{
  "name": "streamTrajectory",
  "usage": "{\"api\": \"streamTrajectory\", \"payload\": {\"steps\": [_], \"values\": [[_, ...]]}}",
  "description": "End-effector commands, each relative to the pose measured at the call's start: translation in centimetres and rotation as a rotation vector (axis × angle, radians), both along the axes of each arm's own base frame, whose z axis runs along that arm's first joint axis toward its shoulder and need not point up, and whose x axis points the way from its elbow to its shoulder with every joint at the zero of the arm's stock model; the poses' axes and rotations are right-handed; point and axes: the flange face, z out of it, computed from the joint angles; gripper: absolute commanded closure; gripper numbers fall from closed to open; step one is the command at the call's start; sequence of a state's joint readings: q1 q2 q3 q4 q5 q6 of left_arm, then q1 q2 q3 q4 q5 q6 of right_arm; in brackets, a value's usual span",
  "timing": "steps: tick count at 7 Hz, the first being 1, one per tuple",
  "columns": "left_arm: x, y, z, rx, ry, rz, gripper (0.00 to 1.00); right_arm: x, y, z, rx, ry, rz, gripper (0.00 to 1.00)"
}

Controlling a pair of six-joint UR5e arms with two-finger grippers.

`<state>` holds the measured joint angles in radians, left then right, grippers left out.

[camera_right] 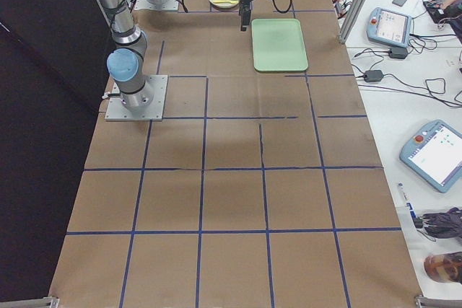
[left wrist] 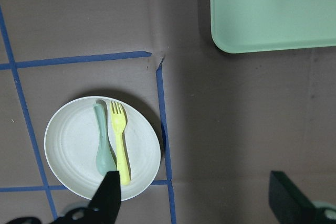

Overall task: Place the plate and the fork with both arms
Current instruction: 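Move the left gripper down to the rim of the white plate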

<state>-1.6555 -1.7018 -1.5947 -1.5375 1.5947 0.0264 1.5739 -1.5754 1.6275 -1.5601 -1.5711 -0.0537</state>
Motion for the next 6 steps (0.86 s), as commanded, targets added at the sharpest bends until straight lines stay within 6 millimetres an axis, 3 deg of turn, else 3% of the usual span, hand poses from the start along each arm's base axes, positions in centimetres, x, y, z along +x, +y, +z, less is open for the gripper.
{"api": "streamTrajectory", "payload": {"steps": [1,5,6], "values": [[5.4,0.1,-2.6,0.042,0.024,-0.066,0.00,0.0,0.0,0.0,0.000,0.001,0.000,0.00],[20.9,1.5,-12.9,0.047,0.093,-0.098,0.00,0.0,0.0,0.0,0.000,0.001,0.000,0.00],[22.0,2.8,-15.0,0.044,0.121,-0.076,0.00,0.0,0.0,0.0,0.000,0.001,0.000,0.00]]}}
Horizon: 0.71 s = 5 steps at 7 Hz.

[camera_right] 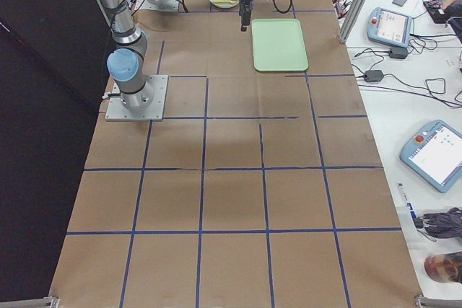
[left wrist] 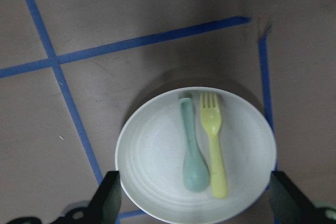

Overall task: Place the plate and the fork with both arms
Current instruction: 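Move the left gripper down to the rim of the white plate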

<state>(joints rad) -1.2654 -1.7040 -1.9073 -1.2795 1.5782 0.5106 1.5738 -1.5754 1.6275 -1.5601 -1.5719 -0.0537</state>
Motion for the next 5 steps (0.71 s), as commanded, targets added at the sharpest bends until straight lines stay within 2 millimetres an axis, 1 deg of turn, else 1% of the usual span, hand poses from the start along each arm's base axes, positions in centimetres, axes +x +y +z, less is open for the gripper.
{"api": "streamTrajectory", "payload": {"steps": [1,2,3,4,5], "values": [[3.0,3.1,-5.3,0.010,0.113,0.064,0.00,0.0,0.0,0.0,0.002,0.000,0.000,0.00],[4.6,4.4,-7.0,0.015,0.146,0.101,0.00,0.0,0.0,0.0,0.000,0.000,0.000,0.00],[5.6,5.2,-8.4,0.043,0.161,0.128,0.00,0.0,0.0,0.0,0.000,0.000,0.000,0.00],[6.9,5.1,-10.1,0.057,0.168,0.148,0.00,0.0,0.0,0.0,0.000,0.000,0.000,0.00],[9.0,4.9,-11.3,0.048,0.170,0.179,0.00,0.0,0.0,0.0,0.002,-0.001,0.000,0.00]]}}
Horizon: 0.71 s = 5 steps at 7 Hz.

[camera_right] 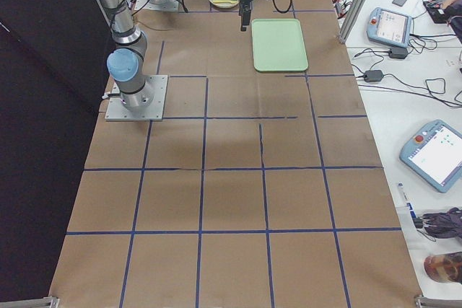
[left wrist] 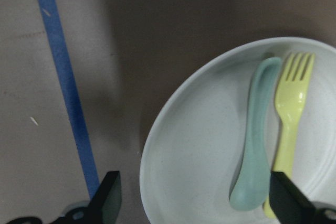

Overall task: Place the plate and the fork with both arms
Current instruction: 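Move the left gripper down to the rim of the white plate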

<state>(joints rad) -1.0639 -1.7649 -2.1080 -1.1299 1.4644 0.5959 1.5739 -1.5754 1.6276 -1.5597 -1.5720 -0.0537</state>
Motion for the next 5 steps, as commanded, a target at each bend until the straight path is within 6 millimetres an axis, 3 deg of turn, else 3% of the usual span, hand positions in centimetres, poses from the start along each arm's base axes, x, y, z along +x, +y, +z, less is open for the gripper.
{"api": "streamTrajectory", "payload": {"steps": [1,2,4,5], "values": [[2.2,0.3,-1.5,0.001,0.009,0.043,0.00,0.0,0.0,0.0,0.000,-0.001,0.000,0.00],[2.5,0.7,-1.8,0.013,0.018,0.054,0.01,0.0,0.0,0.0,0.000,-0.001,0.000,0.00],[1.8,1.4,-2.5,0.023,0.041,0.061,0.33,0.0,0.0,0.0,0.000,-0.001,0.000,0.00],[1.7,1.5,-2.7,0.030,0.044,0.059,0.39,0.0,0.0,0.0,0.000,-0.001,0.000,0.00]]}}
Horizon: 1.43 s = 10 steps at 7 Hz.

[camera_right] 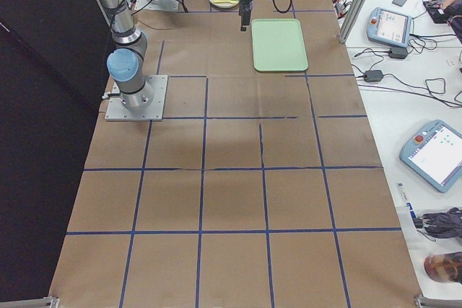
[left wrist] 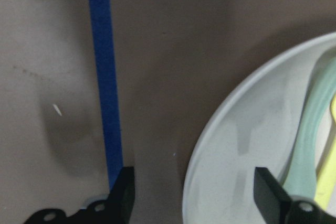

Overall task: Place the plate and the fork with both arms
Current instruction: 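Close the left gripper on the white plate's rim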

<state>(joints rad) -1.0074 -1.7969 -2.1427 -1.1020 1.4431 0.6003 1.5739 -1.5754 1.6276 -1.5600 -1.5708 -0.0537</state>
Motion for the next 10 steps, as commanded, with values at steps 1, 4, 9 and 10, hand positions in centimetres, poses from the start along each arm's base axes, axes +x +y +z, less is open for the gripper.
{"api": "streamTrajectory", "payload": {"steps": [1,4,9,10], "values": [[-0.2,0.2,-0.1,0.009,0.004,0.000,0.66,0.0,0.0,0.0,0.000,0.000,0.000,0.00],[-0.3,0.2,0.2,0.000,0.005,-0.006,1.00,0.0,0.0,0.0,0.000,0.000,0.000,0.00],[-13.1,-3.6,6.8,-0.123,0.099,0.089,1.00,0.0,0.0,0.0,0.000,0.000,0.000,0.00],[-17.3,-5.8,8.8,-0.121,0.107,0.157,1.00,0.0,0.0,0.1,-0.001,-0.002,0.000,0.00]]}}
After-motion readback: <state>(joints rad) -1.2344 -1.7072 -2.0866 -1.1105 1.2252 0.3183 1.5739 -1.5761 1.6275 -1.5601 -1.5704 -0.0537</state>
